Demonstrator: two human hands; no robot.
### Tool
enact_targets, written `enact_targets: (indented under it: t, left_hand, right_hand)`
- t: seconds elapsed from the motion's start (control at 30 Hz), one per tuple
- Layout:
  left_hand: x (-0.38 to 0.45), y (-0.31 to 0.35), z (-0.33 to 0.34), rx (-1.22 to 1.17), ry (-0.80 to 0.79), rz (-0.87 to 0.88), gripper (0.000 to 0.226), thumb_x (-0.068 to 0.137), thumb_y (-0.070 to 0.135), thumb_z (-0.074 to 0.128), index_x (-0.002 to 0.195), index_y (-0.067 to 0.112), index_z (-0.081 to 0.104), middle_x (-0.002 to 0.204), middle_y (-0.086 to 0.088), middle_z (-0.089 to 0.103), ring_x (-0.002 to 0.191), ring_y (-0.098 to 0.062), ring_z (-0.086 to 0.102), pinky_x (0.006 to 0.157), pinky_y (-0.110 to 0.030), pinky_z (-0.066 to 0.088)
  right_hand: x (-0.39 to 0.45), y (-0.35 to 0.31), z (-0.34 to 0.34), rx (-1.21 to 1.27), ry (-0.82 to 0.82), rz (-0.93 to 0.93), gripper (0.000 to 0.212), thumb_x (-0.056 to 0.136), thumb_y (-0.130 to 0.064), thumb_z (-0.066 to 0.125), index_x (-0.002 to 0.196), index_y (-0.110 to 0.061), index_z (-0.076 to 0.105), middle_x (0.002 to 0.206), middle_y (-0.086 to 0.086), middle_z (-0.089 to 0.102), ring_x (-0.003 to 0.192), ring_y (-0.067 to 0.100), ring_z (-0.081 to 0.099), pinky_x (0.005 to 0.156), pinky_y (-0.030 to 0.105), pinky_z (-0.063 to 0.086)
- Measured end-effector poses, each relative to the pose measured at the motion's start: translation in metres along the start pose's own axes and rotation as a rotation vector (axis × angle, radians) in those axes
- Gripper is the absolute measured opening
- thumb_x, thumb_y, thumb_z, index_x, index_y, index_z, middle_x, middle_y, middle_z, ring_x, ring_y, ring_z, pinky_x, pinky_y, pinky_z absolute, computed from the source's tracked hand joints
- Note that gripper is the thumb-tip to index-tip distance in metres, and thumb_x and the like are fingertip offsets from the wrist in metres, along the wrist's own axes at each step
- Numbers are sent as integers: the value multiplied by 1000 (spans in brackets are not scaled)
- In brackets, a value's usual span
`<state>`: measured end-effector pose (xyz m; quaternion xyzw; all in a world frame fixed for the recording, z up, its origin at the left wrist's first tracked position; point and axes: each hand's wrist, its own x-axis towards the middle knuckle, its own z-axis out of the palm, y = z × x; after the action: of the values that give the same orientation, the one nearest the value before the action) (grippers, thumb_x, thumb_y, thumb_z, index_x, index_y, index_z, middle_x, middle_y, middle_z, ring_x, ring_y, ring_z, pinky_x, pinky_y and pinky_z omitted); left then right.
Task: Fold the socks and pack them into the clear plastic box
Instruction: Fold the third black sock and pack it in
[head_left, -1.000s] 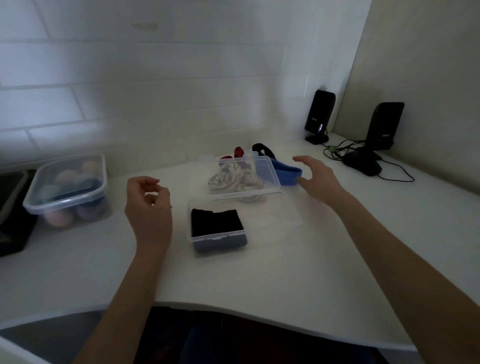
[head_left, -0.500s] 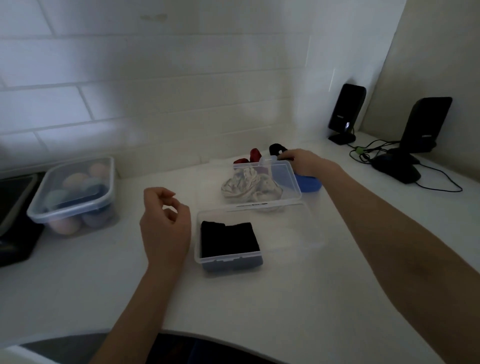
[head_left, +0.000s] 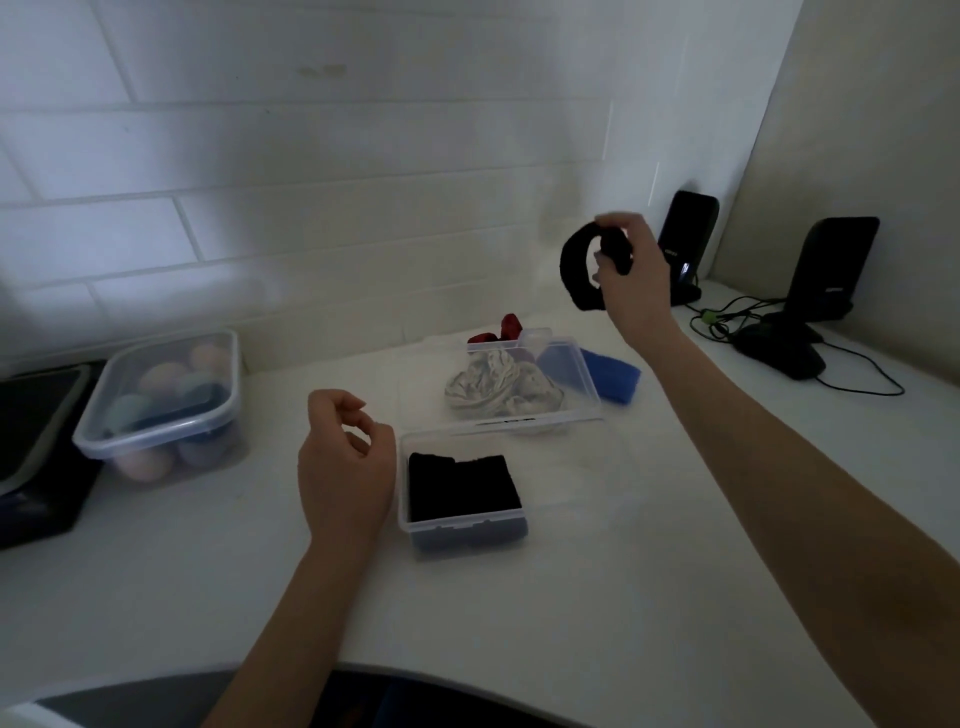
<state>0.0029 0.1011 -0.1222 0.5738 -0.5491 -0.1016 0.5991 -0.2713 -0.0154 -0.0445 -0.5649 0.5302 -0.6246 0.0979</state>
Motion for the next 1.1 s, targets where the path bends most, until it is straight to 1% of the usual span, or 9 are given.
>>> enact_targets:
  t: [0.23, 0.3, 0.4, 0.47, 0.57, 0.67, 0.77, 0.9, 1.1]
  left_hand:
    - [-7, 24, -12, -69, 86, 36, 14, 84, 6, 54, 93, 13, 47, 77, 3, 52, 61, -8, 50, 59, -37, 48]
    - [-10, 46, -18, -143, 115, 152, 15, 82, 6, 56, 91, 16, 47, 74, 9, 50, 62, -5, 50, 58, -23, 44]
    - [-18, 87, -23, -249, 42, 267, 14, 81, 10, 60, 87, 18, 50, 72, 16, 53, 61, -2, 52, 58, -11, 42]
    - [-22, 112, -19, -316, -164, 178, 9, 85, 24, 61, 78, 19, 59, 69, 13, 61, 63, -1, 58, 61, -11, 45]
    - [-19, 131, -10, -460, -552, -172, 32, 86, 46, 54, 67, 28, 73, 74, 3, 74, 76, -13, 70, 74, -28, 55]
    - [-22, 134, -11, -595, -645, -320, 25, 83, 36, 63, 90, 14, 74, 91, -9, 76, 90, -24, 71, 85, -37, 55]
    - [-28, 132, -17, -760, -637, -378, 15, 86, 16, 62, 96, 8, 70, 93, -13, 74, 87, -27, 72, 76, -40, 57]
    - [-24, 126, -25, -689, -589, -333, 16, 86, 12, 59, 88, 17, 74, 84, -5, 75, 78, -24, 70, 72, -41, 57]
    - [-19, 118, -36, -674, -608, -213, 24, 88, 8, 57, 104, 24, 66, 87, 6, 76, 81, -13, 72, 66, -28, 59]
  right_hand:
    - [-51, -95, -38, 169, -167, 0, 66, 82, 2, 59, 135, -29, 36, 102, 3, 58, 89, 16, 64, 66, 13, 52]
    - [-76, -113, -46, 269, -217, 58, 68, 82, 4, 61, 135, -29, 34, 102, 6, 60, 84, 12, 67, 64, 13, 52]
    - [-114, -129, -50, 360, -289, 105, 66, 80, 8, 63, 132, -27, 39, 91, 6, 61, 79, 14, 67, 72, 30, 59]
    - [-137, -136, -48, 325, -350, 116, 66, 78, 7, 65, 129, -28, 42, 85, 6, 61, 75, 13, 64, 75, 37, 59]
    - [-161, -149, -49, 262, -444, 115, 66, 79, 5, 66, 131, -28, 40, 86, 8, 60, 72, 2, 63, 66, 17, 53]
    - [-176, -155, -54, 185, -489, 89, 65, 80, -1, 68, 131, -29, 39, 99, 6, 58, 85, 0, 62, 69, 13, 53]
    - [-187, -153, -56, 167, -518, 99, 58, 81, -12, 70, 128, -31, 43, 107, 1, 61, 98, 8, 62, 77, 22, 57]
    - [-190, -153, -49, 534, -403, 346, 39, 88, -12, 62, 123, -23, 49, 94, 2, 71, 83, 2, 69, 65, 13, 52]
    - [-196, -145, -22, 620, -181, 329, 31, 87, -2, 61, 113, -19, 55, 79, 0, 65, 80, 12, 67, 78, 27, 56]
